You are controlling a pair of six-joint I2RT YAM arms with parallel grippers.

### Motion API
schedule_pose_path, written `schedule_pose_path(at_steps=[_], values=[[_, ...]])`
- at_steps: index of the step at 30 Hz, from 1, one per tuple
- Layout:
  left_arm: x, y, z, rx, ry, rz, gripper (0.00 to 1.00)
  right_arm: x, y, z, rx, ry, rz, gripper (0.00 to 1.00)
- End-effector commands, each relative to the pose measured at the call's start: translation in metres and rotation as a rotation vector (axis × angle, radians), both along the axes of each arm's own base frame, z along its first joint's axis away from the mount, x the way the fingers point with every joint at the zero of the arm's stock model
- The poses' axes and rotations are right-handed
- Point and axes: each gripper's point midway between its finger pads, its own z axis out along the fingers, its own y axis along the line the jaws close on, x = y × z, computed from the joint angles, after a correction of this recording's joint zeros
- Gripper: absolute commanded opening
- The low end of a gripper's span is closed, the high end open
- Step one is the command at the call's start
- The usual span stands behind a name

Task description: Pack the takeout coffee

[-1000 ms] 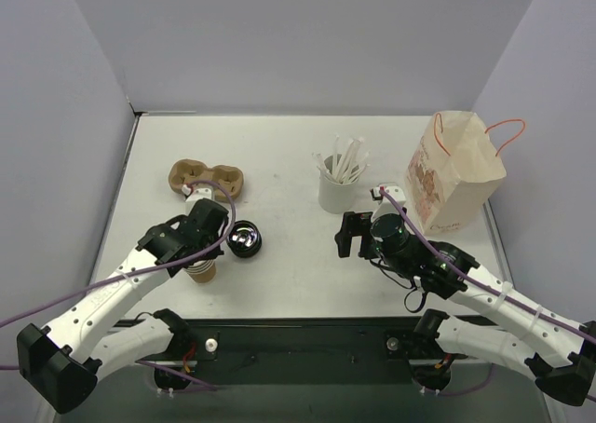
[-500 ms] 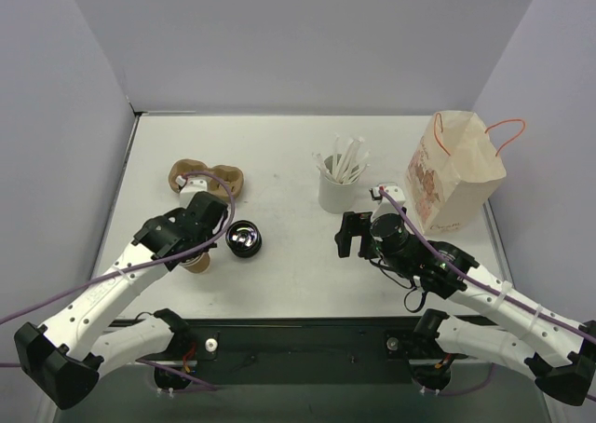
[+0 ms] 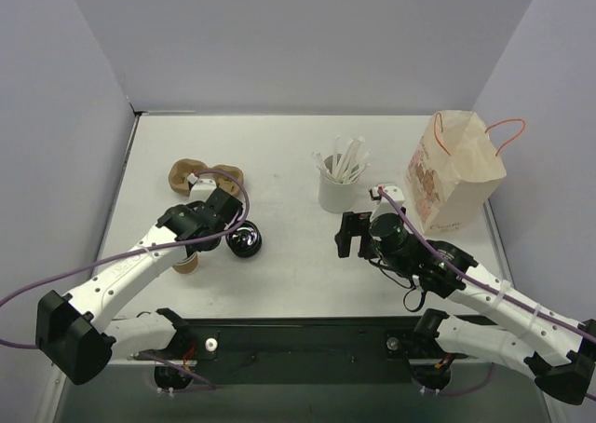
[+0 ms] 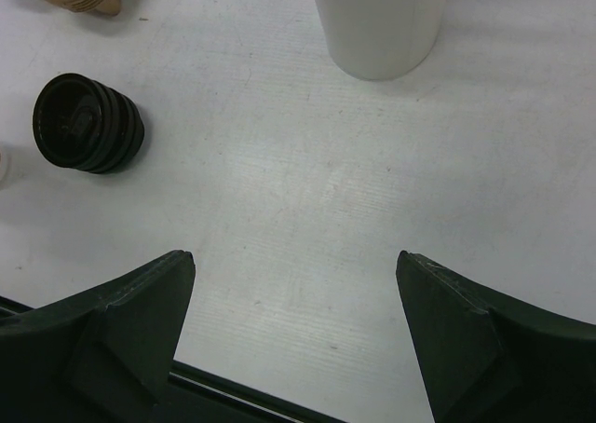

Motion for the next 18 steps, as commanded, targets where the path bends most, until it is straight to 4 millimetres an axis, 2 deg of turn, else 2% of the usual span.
schedule_pose_path(at_steps=[1, 4, 5, 7, 8, 10, 12, 17, 18], values=[[0.017, 0.007, 0.031, 0.029, -0.128, 0.064, 0.03, 0.0, 0.0, 0.009, 0.014, -0.015, -0.001, 0.95], [0.018, -0.014, 0.025, -0.074, -0.105, -0.005, 0.02, -0.001, 0.001, 0.007, 0.016, -0.008, 0.006, 0.95], [0.016, -0.017, 0.021, -0.098, -0.097, -0.016, 0.06, -0.002, 0.001, 0.007, 0.016, -0.007, 0.01, 0.95], [0.013, -0.018, 0.016, -0.105, -0.083, -0.02, 0.2, -0.003, 0.002, 0.009, 0.021, -0.008, 0.02, 0.95], [0.012, -0.015, 0.014, -0.096, -0.082, -0.015, 0.23, -0.003, 0.003, 0.009, 0.021, -0.007, 0.023, 0.95], [0.011, -0.011, 0.009, -0.072, -0.069, -0.01, 0.15, -0.003, 0.003, 0.01, 0.021, -0.009, 0.026, 0.95], [0.01, -0.01, 0.006, -0.067, -0.055, -0.008, 0.0, -0.003, 0.003, 0.01, 0.019, -0.008, 0.027, 0.95], [0.011, -0.012, 0.009, -0.071, -0.054, -0.012, 0.0, -0.003, 0.004, 0.01, 0.015, -0.007, 0.035, 0.95], [0.011, -0.011, 0.01, -0.068, -0.057, -0.007, 0.07, -0.003, 0.004, 0.01, 0.015, -0.005, 0.037, 0.95]])
